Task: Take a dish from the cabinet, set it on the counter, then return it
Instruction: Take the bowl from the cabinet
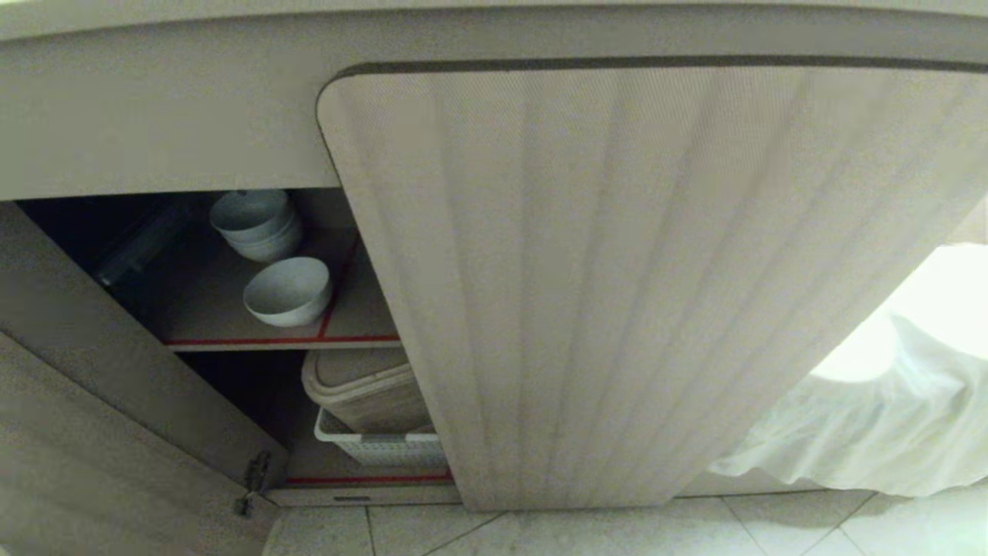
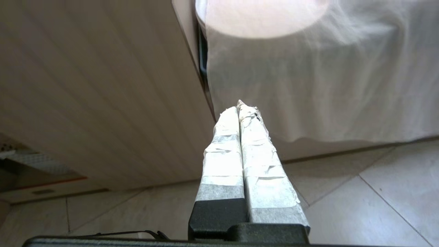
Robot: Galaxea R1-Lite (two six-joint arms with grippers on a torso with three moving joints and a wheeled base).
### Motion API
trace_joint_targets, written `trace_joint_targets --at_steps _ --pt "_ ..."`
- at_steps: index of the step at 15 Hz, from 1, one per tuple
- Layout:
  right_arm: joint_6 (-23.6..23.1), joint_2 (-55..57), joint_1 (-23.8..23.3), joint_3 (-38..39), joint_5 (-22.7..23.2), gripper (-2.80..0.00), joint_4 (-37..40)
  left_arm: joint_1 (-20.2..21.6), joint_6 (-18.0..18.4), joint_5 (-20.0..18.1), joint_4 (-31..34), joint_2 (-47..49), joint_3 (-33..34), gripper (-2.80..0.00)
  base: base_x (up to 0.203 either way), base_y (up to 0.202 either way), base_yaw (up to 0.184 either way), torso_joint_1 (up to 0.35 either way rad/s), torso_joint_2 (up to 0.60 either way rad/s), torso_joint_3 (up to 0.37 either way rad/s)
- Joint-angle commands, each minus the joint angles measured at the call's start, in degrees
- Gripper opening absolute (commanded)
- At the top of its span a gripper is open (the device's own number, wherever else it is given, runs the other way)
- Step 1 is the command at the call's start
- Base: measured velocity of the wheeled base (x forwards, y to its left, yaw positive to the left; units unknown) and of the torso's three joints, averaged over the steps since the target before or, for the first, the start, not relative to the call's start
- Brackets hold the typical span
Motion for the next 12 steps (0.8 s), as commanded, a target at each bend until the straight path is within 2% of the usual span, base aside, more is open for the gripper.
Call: trace_joint_targets --at_steps 1,12 --pt "0.03 0.07 0.02 0.01 -0.02 -2.80 0.00 0.00 -0.02 -0.04 0.00 0.00 0.00 -2.80 0.069 0.000 0.001 0.012 0.01 -0.001" --pt "0.03 0.07 0.02 0.01 -0.02 -2.80 0.00 0.00 0.86 -0.39 -0.08 0.00 -0.09 -2.80 0.000 0.000 0.000 0.000 0.00 0.000"
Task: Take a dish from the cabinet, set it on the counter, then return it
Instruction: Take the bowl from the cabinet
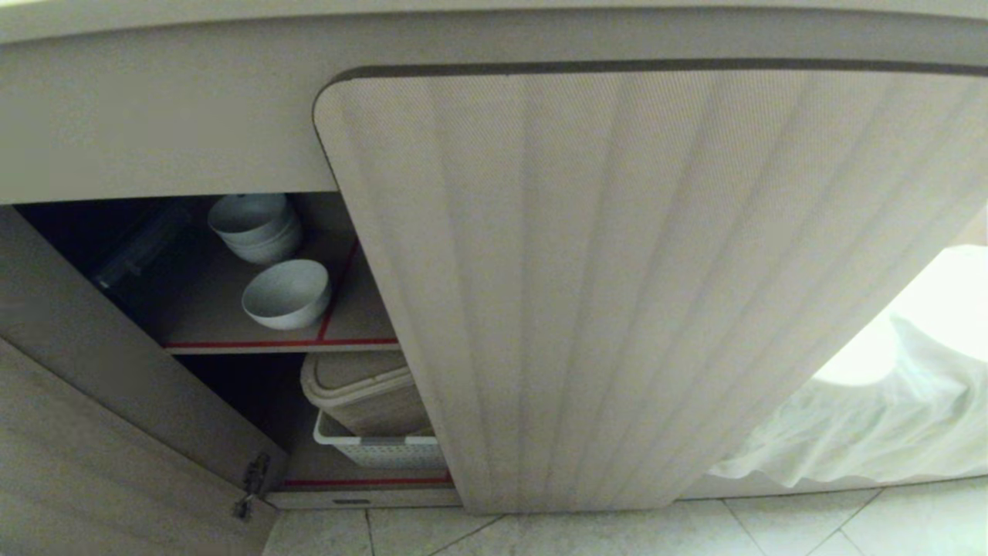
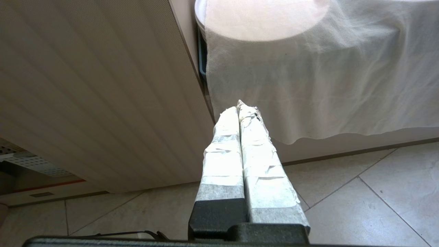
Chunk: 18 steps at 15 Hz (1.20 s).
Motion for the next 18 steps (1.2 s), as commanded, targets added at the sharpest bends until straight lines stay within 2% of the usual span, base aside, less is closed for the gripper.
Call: trace_joint_targets --at_steps 1,5,10,13,18 --pt "0.08 0.07 0.02 0.01 -0.02 -2.80 -0.04 0.00 0.19 -0.12 -0.56 0.00 -0.09 -2.80 0.000 0.000 0.000 0.000 0.00 0.000" --pt "0.08 0.07 0.02 0.01 -0.02 -2.80 -0.04 0.00 0.86 -2.36 -1.23 0.00 -3.26 -2.80 0.000 0.000 0.000 0.000 0.00 0.000" --pt "0.08 0.07 0.02 0.01 -0.02 -2.80 -0.04 0.00 0.83 -3.61 8.54 0.18 -9.12 -2.80 0.000 0.000 0.000 0.000 0.00 0.000" --pt "0.08 0.07 0.02 0.01 -0.02 -2.80 -0.04 0.00 0.80 -5.20 10.85 2.01 -10.55 -2.80 0.000 0.000 0.000 0.000 0.00 0.000" --pt "0.08 0.07 0.02 0.01 -0.02 -2.80 -0.04 0.14 0.75 -3.82 11.04 12.05 -12.75 -2.80 0.000 0.000 0.000 0.000 0.00 0.000"
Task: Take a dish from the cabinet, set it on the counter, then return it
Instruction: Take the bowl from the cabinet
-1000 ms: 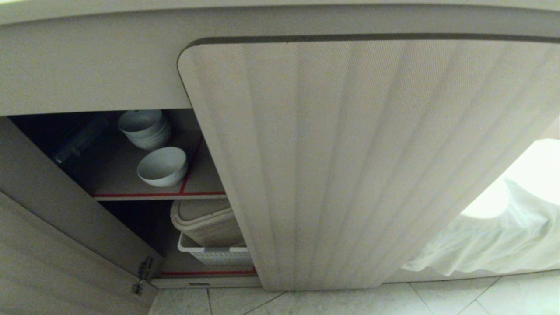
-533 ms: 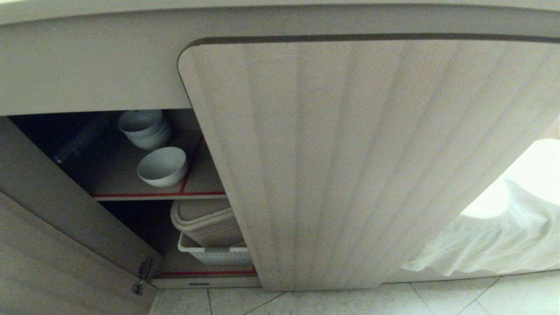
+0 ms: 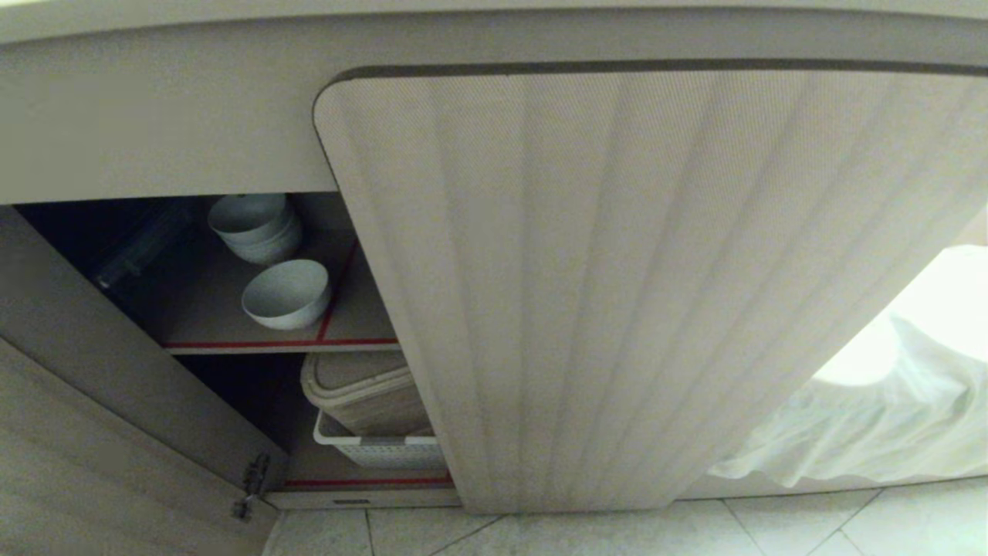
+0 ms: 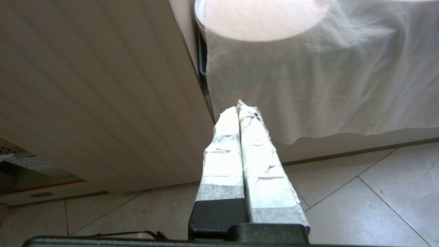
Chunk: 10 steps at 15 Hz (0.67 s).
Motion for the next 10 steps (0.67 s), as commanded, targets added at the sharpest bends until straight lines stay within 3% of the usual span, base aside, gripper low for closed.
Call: trace_joint_targets --at_steps 1,7,10 --pt "0.06 0.07 0.02 0.01 0.01 -2.80 -0.02 0.13 -0.04 0.48 0.15 7.82 -1.51 -2.80 0.000 0.000 0.000 0.000 0.00 0.000" --pt "0.06 0.07 0.02 0.01 0.01 -2.80 -0.02 0.24 -2.16 1.27 0.85 19.96 -4.42 -2.80 0.000 0.000 0.000 0.000 0.00 0.000" --pt "0.06 0.07 0.02 0.01 0.01 -2.80 -0.02 -0.03 -2.46 -0.57 0.83 23.28 -4.66 -2.80 0.000 0.000 0.000 0.000 0.00 0.000"
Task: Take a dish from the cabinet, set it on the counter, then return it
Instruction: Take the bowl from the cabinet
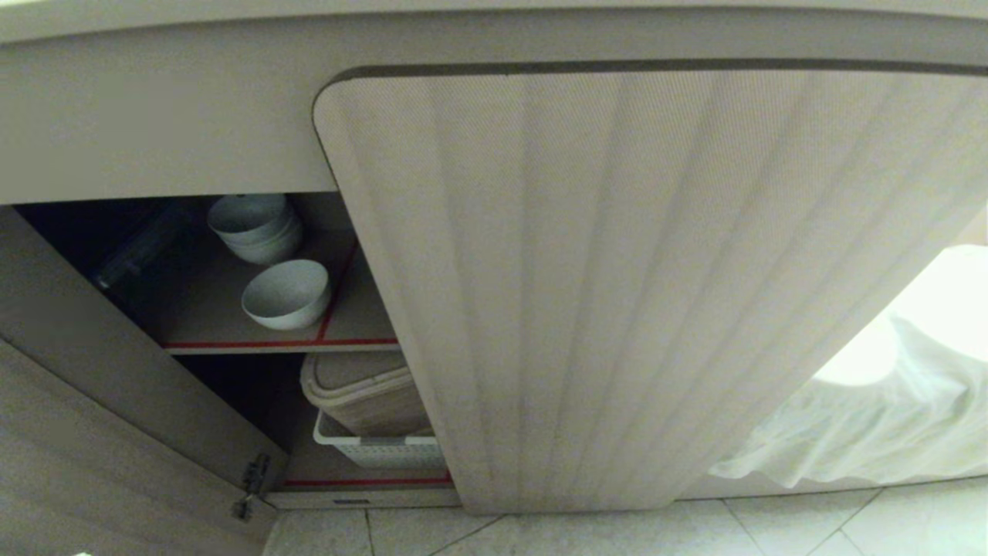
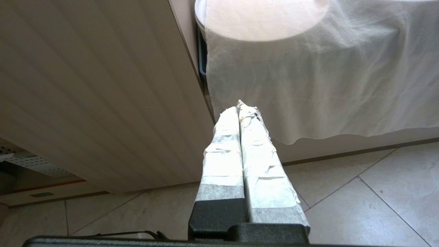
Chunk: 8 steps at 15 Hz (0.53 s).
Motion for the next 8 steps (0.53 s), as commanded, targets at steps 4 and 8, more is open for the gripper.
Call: trace_joint_targets --at_steps 4,8 --pt "0.05 0.07 0.02 0.01 -0.02 -2.80 -0.02 -0.12 -3.33 -1.47 -0.44 11.42 -1.83 -2.80 0.000 0.000 0.000 0.000 0.00 0.000" --pt "0.05 0.07 0.02 0.01 -0.02 -2.80 -0.02 -0.13 -6.83 -1.64 -0.77 18.96 -3.69 -2.80 0.000 0.000 0.000 0.000 0.00 0.000"
